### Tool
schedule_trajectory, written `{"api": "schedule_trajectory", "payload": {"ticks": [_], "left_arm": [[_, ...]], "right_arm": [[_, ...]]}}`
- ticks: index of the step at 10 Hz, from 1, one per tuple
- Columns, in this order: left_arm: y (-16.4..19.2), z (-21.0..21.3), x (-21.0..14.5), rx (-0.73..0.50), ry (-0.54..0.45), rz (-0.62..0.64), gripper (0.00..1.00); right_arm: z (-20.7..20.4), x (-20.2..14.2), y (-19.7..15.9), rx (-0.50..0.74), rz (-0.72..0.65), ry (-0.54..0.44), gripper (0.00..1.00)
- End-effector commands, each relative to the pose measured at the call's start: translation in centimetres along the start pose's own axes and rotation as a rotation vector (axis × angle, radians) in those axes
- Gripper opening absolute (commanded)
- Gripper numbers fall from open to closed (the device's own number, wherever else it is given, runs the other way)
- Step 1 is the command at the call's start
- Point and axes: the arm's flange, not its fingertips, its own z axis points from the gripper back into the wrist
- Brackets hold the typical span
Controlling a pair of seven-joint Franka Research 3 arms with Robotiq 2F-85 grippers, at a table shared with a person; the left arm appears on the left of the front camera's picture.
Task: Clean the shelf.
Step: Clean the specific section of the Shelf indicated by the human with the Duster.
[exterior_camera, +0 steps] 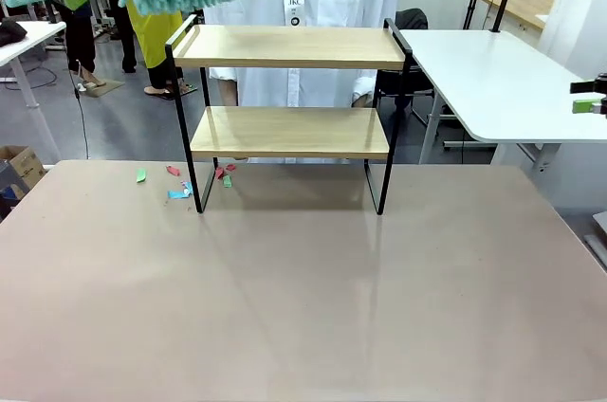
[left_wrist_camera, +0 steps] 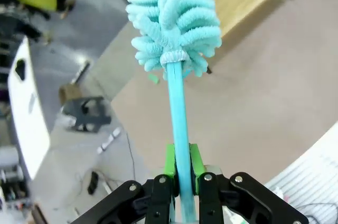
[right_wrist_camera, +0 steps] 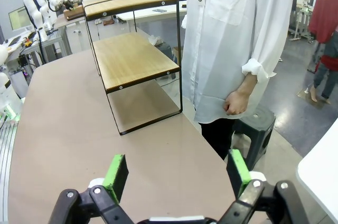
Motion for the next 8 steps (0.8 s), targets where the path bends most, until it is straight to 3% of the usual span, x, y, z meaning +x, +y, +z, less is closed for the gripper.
{"api": "schedule_trajectory", "payload": {"ticks": [1,3,6,7,8], "left_arm": [[-0.3,-0.7,-1.6,-0.138,-0.076,-0.189,0.13],[-0.7,-0.9,-3.3,-0.258,-0.107,-0.344,0.13],[-2.6,-2.1,-4.5,-0.320,-0.007,-0.611,0.13],[-3.8,-3.9,-4.1,-0.346,0.005,-0.663,0.13],[-5.1,-5.8,-3.9,-0.389,0.079,-0.759,0.13]], "right_arm": [[-0.1,0.2,0.0,-0.007,0.006,0.004,1.00],[-0.1,0.2,0.0,-0.007,0.006,0.004,1.00],[-0.1,0.2,0.0,-0.007,0.006,0.004,1.00],[-0.1,0.2,0.0,-0.007,0.006,0.004,1.00],[-0.1,0.2,0.0,-0.007,0.006,0.004,1.00]]}}
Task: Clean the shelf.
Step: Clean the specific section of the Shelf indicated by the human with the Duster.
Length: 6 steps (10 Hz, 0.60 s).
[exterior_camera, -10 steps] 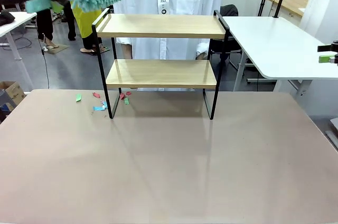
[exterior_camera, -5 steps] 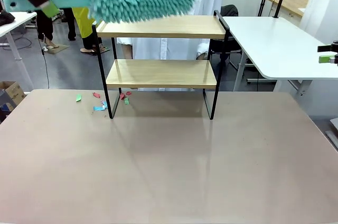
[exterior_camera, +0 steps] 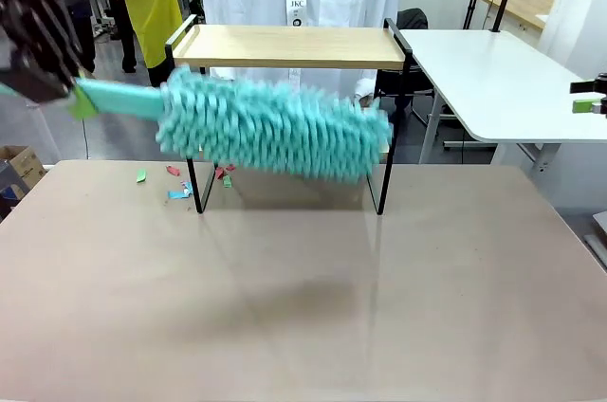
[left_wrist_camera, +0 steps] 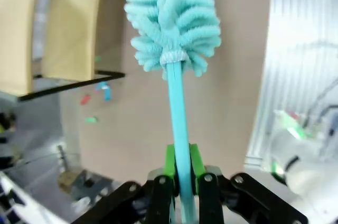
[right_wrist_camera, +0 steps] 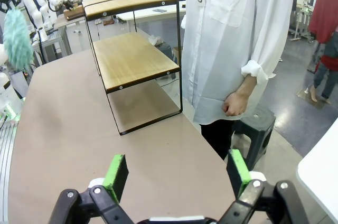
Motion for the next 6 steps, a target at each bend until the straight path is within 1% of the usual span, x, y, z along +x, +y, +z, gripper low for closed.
{"api": "schedule_trajectory", "payload": {"ticks": [1,2,3,5,6], "left_arm": [[0.2,-3.1,1.0,-0.069,0.093,-0.123,0.13],[0.4,-4.9,0.8,-0.093,0.108,-0.165,0.13],[0.9,-10.4,-1.0,-0.186,0.245,-0.226,0.13],[1.1,-10.9,-1.4,-0.190,0.248,-0.222,0.13],[1.4,-11.9,-2.2,-0.203,0.255,-0.201,0.13]], "right_arm": [[-0.1,0.2,0.0,-0.007,0.006,0.004,1.00],[-0.1,0.2,0.0,-0.007,0.006,0.004,1.00],[-0.1,0.2,0.0,-0.007,0.006,0.004,1.00],[-0.1,0.2,0.0,-0.007,0.006,0.004,1.00],[-0.1,0.2,0.0,-0.007,0.006,0.004,1.00]]}}
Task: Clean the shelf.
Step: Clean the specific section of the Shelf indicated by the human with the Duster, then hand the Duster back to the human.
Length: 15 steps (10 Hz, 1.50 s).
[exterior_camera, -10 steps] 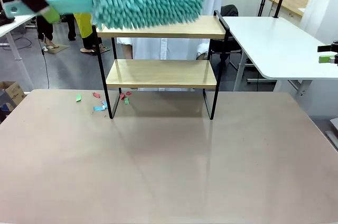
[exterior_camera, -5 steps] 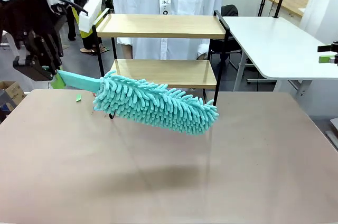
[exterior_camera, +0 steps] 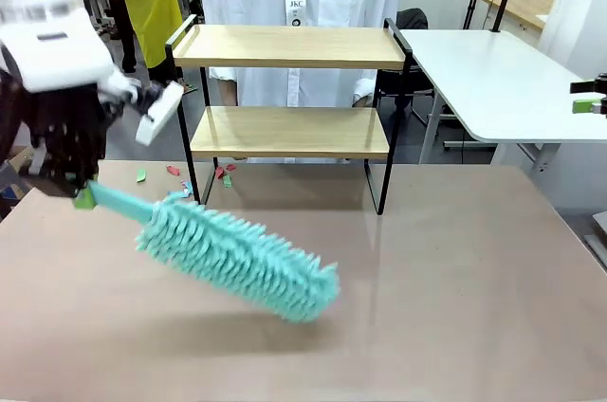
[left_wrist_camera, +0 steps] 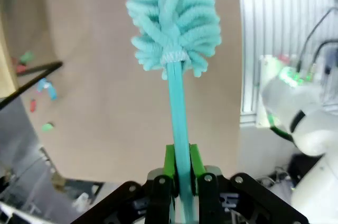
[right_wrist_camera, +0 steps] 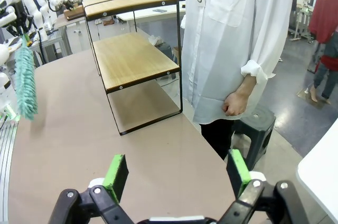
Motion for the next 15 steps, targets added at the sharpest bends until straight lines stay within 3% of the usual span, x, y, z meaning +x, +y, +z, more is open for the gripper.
{"api": "schedule_trajectory", "payload": {"ticks": [1,3,4,5,14,15], "left_arm": [[1.0,-0.8,-1.7,0.007,0.012,0.002,0.13],[2.0,-1.0,-3.5,0.033,0.035,0.049,0.13],[2.5,-0.9,-3.8,0.089,0.056,0.141,0.13],[1.8,-1.7,-2.6,-0.005,0.036,0.043,0.13],[1.9,-1.9,-2.4,0.001,0.049,0.052,0.13],[1.0,-0.7,-2.8,0.044,-0.027,0.078,0.13]], "right_arm": [[-0.1,0.2,0.0,-0.007,0.006,0.004,1.00],[-0.1,0.2,0.0,-0.007,0.006,0.004,1.00],[-0.1,0.2,0.0,-0.007,0.006,0.004,1.00],[-0.1,0.2,0.0,-0.007,0.006,0.004,1.00],[0.0,0.0,0.0,0.000,0.000,0.000,1.00],[0.7,2.5,0.9,0.088,0.021,-0.022,1.00]]}}
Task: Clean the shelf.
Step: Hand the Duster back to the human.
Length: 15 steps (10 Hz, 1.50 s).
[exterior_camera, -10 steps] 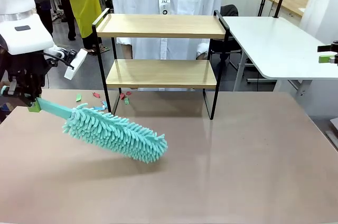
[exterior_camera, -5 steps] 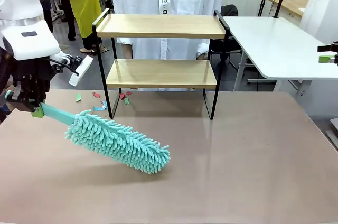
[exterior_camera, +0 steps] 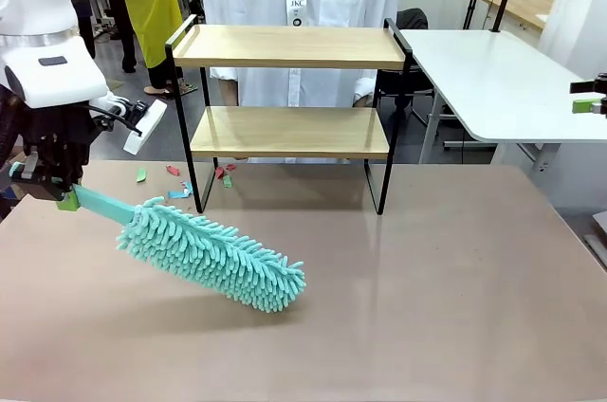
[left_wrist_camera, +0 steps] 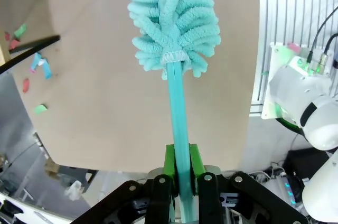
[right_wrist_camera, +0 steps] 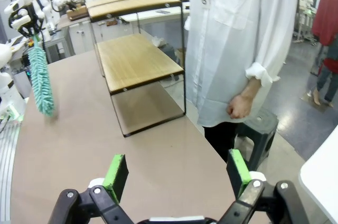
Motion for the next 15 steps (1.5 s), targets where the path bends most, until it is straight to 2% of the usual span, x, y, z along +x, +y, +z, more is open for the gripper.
{"api": "schedule_trajectory", "payload": {"ticks": [1,3,5,8,10,12,13,14,15], "left_arm": [[-0.6,0.6,-0.3,0.063,-0.122,0.049,0.13],[0.0,-0.3,-0.6,0.101,-0.269,0.061,0.13],[0.5,-2.1,-0.4,0.121,-0.410,0.046,0.13],[1.5,-4.6,-0.2,0.164,-0.541,0.019,0.13],[1.8,-6.1,-0.3,0.169,-0.625,-0.028,0.13],[2.4,-7.5,-0.7,0.136,-0.668,-0.029,0.13],[3.1,-8.1,-0.4,0.142,-0.694,-0.049,0.13],[3.5,-8.3,-0.3,0.158,-0.704,-0.067,0.13],[3.5,-8.3,-0.3,0.178,-0.702,-0.081,0.13]], "right_arm": [[-0.2,4.6,2.0,0.132,0.034,-0.003,1.00],[-2.7,7.9,5.3,0.285,0.059,-0.035,1.00],[-6.6,9.2,9.8,0.392,0.064,-0.087,1.00],[-13.8,8.4,16.4,0.436,0.036,-0.133,1.00],[-17.4,7.1,19.0,0.366,0.028,-0.145,1.00],[-19.7,5.5,20.6,0.251,0.099,-0.179,1.00],[-19.8,5.0,20.5,0.239,0.085,-0.201,1.00],[-19.0,5.4,19.7,0.335,0.032,-0.137,1.00],[-19.0,5.4,19.7,0.335,0.032,-0.137,1.00]]}}
